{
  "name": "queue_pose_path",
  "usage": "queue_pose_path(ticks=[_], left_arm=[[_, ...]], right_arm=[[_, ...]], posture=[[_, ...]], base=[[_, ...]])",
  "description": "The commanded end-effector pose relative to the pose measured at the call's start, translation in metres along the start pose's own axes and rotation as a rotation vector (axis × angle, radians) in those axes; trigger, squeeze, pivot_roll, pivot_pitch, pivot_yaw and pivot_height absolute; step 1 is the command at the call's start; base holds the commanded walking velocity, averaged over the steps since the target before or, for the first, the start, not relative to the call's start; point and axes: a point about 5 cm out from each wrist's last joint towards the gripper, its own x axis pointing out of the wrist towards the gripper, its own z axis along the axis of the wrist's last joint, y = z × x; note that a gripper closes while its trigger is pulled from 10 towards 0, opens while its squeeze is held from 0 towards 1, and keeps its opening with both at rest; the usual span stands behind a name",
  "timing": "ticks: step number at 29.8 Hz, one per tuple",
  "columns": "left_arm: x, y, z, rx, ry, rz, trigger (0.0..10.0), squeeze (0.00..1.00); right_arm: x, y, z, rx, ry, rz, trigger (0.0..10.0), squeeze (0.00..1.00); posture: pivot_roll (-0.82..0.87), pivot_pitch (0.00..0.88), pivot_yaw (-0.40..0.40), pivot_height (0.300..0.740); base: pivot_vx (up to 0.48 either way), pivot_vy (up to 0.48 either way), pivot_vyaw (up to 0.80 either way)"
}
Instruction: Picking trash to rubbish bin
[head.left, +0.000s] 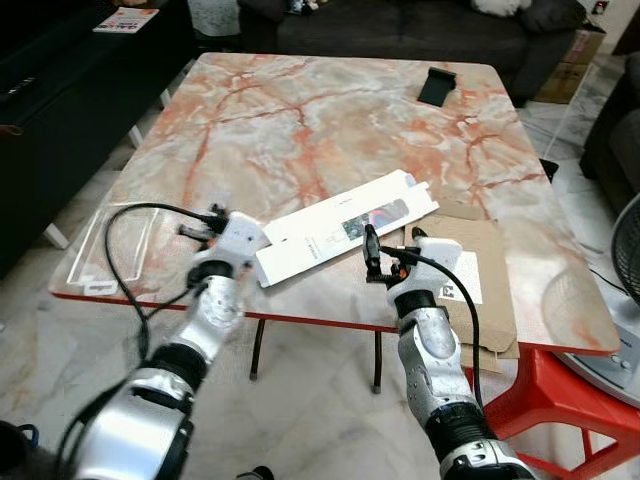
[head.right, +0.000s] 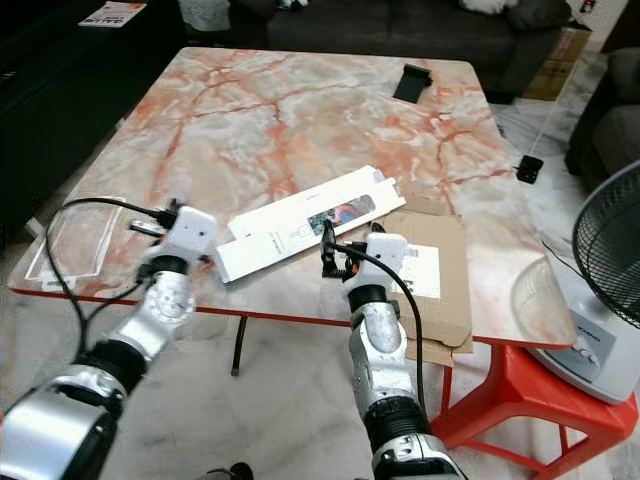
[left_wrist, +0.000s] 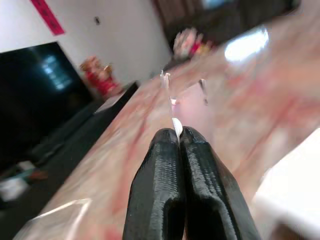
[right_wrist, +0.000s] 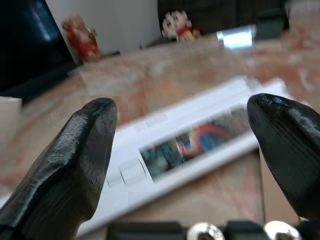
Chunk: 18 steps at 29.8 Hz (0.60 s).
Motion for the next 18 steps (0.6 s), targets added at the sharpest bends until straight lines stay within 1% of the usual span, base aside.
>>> queue_pose_path(ticks=[1, 2, 3, 4, 6, 7, 8, 11, 14, 18], left_arm=[[0.005, 0.011, 0.008, -0.1, -0.031, 0.047, 10.0, 0.0], [0.005, 0.011, 0.008, -0.1, -0.031, 0.047, 10.0, 0.0], [0.006, 0.012, 0.011, -0.11, -0.044, 0.046, 10.0, 0.0], [0.007, 0.014, 0.015, -0.108, -0.08, 0.025, 10.0, 0.0], [0.007, 0.015, 0.016, -0.102, -0.092, 0.019, 10.0, 0.0], [0.007, 0.017, 0.019, -0.076, -0.124, 0.003, 10.0, 0.0], [0.006, 0.02, 0.02, -0.072, -0.144, -0.01, 10.0, 0.0], [0.004, 0.022, 0.02, -0.074, -0.163, -0.039, 10.0, 0.0], [0.002, 0.019, 0.02, -0.081, -0.162, -0.056, 10.0, 0.0], [0.002, 0.015, 0.022, -0.091, -0.165, -0.069, 10.0, 0.0]], right_arm=[[0.004, -0.003, 0.011, -0.022, -0.052, -0.01, 10.0, 0.0], [0.004, -0.003, 0.011, -0.022, -0.052, -0.01, 10.0, 0.0], [0.007, -0.005, 0.016, -0.035, -0.074, -0.011, 10.0, 0.0], [0.01, -0.007, 0.024, -0.05, -0.104, -0.007, 10.0, 0.0], [0.011, -0.007, 0.027, -0.056, -0.113, -0.004, 10.0, 0.0], [0.013, -0.007, 0.033, -0.066, -0.136, -0.001, 10.0, 0.0], [0.014, -0.008, 0.037, -0.069, -0.151, -0.001, 10.0, 0.0], [0.016, -0.01, 0.041, -0.076, -0.165, -0.005, 10.0, 0.0], [0.015, -0.013, 0.038, -0.088, -0.153, -0.012, 10.0, 0.0], [0.013, -0.015, 0.038, -0.09, -0.154, -0.015, 10.0, 0.0]], posture=[[-0.1, 0.039, 0.013, 0.74], [-0.1, 0.039, 0.013, 0.74], [-0.1, 0.037, 0.013, 0.74], [-0.1, 0.034, 0.012, 0.74], [-0.1, 0.034, 0.012, 0.74], [-0.1, 0.034, 0.012, 0.74], [-0.1, 0.034, 0.012, 0.74], [-0.1, 0.032, 0.013, 0.74], [-0.1, 0.032, 0.013, 0.74], [-0.11, 0.022, 0.015, 0.74]], base=[[0.0, 0.0, 0.0], [0.0, 0.0, 0.0], [0.0, 0.0, 0.0], [0.0, 0.0, 0.0], [0.0, 0.0, 0.0], [0.0, 0.0, 0.0], [0.0, 0.0, 0.0], [0.0, 0.0, 0.0], [0.081, 0.0, 0.0], [-0.25, 0.0, 0.0]])
